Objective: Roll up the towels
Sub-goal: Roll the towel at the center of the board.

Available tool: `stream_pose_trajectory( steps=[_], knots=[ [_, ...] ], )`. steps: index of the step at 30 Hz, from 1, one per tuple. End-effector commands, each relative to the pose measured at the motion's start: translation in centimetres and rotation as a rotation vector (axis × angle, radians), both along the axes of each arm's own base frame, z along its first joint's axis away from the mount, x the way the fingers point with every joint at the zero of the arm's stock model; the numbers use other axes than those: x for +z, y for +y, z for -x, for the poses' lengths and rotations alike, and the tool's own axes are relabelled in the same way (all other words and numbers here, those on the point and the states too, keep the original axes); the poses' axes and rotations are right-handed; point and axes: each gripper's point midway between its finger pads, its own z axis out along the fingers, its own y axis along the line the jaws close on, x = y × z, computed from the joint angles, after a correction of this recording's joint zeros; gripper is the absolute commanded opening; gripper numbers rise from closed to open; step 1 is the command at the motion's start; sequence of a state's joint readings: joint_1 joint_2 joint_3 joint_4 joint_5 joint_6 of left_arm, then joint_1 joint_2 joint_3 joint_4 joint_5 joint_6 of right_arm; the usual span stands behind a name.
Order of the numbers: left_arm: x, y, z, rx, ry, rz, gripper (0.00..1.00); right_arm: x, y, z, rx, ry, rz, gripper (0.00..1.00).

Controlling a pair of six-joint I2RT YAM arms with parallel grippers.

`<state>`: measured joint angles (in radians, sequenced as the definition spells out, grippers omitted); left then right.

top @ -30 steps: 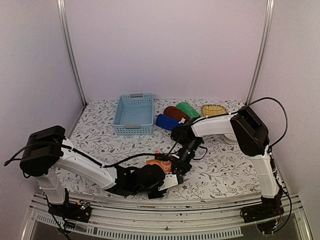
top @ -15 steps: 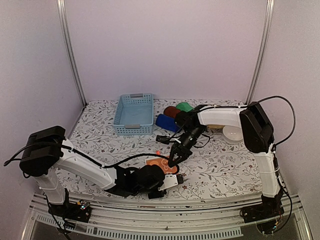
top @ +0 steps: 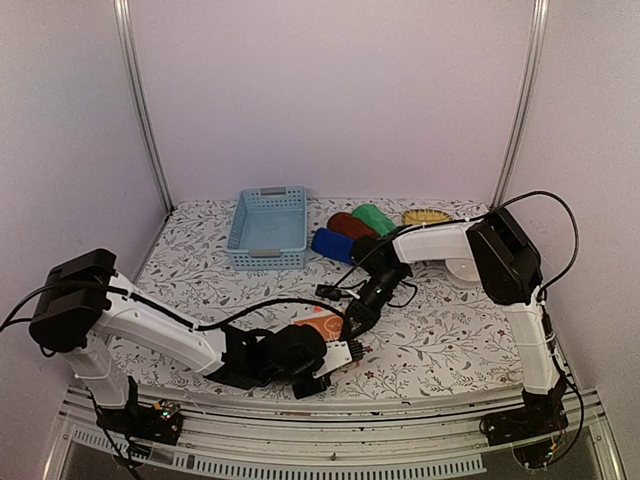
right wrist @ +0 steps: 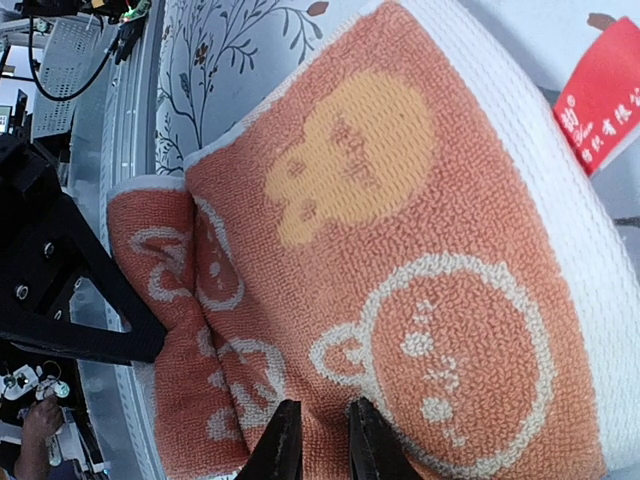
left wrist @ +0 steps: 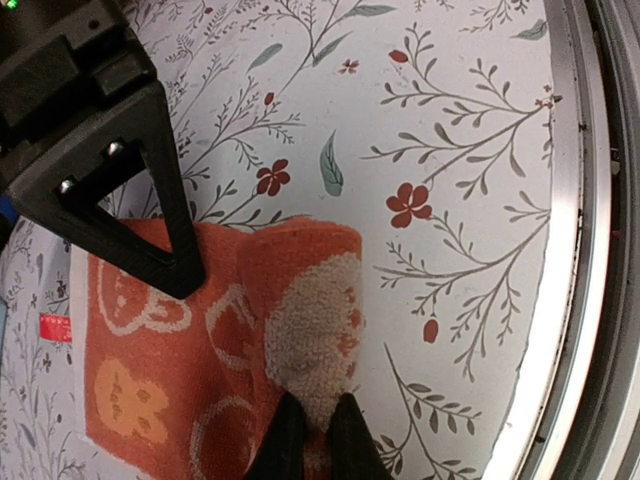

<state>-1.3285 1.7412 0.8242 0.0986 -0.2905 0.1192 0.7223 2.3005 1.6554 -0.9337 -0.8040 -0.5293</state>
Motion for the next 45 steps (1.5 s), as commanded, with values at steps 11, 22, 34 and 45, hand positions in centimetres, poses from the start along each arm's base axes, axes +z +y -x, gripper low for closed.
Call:
stream_pose_trajectory(
  steps=[11, 22, 34, 45],
  knots=[
    [-3.8, -0.7, 2.2, -0.053, 0.537, 0.034, 0.05, 10.2, -2.2, -2.6, -0.028, -0.227, -0.137, 0.29],
    [-5.3, 0.1, 0.6, 0.096, 1.135, 0.183, 0.08, 19.7, -5.9, 2.2, 0.101, -0.631, -0.425, 0.38],
    [-6.3, 0.8, 0.2, 0.172, 1.202, 0.186, 0.08, 7.7, -2.4, 5.9, 0.299, -0.859, -0.195, 0.45],
    [-6.5, 0.8, -0.5, 0.178, 1.179, 0.184, 0.11, 1.9, -1.3, 7.9, 0.438, -0.798, -0.146, 0.43]
  ],
)
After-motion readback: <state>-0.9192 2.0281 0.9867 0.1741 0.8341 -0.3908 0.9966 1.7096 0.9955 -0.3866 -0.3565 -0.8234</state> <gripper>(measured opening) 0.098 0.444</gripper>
